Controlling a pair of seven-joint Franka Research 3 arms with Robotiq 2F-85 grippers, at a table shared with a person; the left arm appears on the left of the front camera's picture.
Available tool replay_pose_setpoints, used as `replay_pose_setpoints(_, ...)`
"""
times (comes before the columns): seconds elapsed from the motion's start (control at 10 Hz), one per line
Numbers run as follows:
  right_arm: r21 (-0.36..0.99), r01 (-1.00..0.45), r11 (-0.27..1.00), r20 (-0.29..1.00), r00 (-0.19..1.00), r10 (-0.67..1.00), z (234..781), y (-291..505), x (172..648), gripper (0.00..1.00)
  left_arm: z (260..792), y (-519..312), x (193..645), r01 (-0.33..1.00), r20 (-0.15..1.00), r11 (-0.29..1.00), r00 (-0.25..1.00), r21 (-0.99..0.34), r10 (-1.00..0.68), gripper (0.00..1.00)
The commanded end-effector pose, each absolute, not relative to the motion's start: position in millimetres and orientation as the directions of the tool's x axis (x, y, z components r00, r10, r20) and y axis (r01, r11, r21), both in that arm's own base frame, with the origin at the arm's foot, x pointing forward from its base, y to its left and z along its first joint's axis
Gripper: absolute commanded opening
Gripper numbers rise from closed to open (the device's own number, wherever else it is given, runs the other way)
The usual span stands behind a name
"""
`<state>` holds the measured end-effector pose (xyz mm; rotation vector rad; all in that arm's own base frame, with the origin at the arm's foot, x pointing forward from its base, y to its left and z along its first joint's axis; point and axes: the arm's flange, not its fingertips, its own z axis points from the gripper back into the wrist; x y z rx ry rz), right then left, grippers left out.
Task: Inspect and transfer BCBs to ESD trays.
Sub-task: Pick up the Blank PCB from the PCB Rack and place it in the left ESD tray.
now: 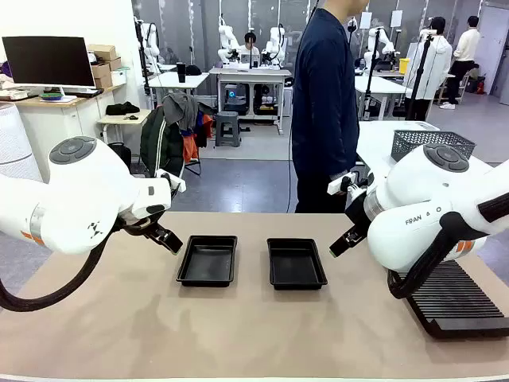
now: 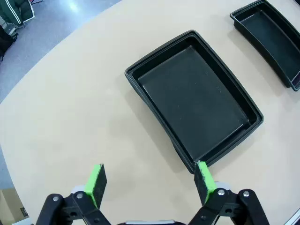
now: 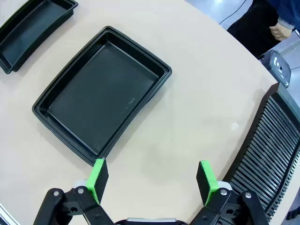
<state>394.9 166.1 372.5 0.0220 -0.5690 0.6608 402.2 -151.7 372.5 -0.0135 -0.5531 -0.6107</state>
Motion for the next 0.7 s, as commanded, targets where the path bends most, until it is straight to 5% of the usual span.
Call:
replay_pose_setpoints(0.0,-0.157,-0.586,0.795,0.506,0.643,0.574,372.5,166.1,394.9,1.0,372.4,-151.7,402.1,0.548,0.496,0.824,0.679,0.147,-0.54,1.0)
replay_pose_setpoints(0.6,-0.157,-0.586,0.795,0.506,0.643,0.574,372.5,166.1,394.9,1.0,372.4,-151.7,402.1,0.548,0.496,0.824,0.679,0.147,-0.54,1.0)
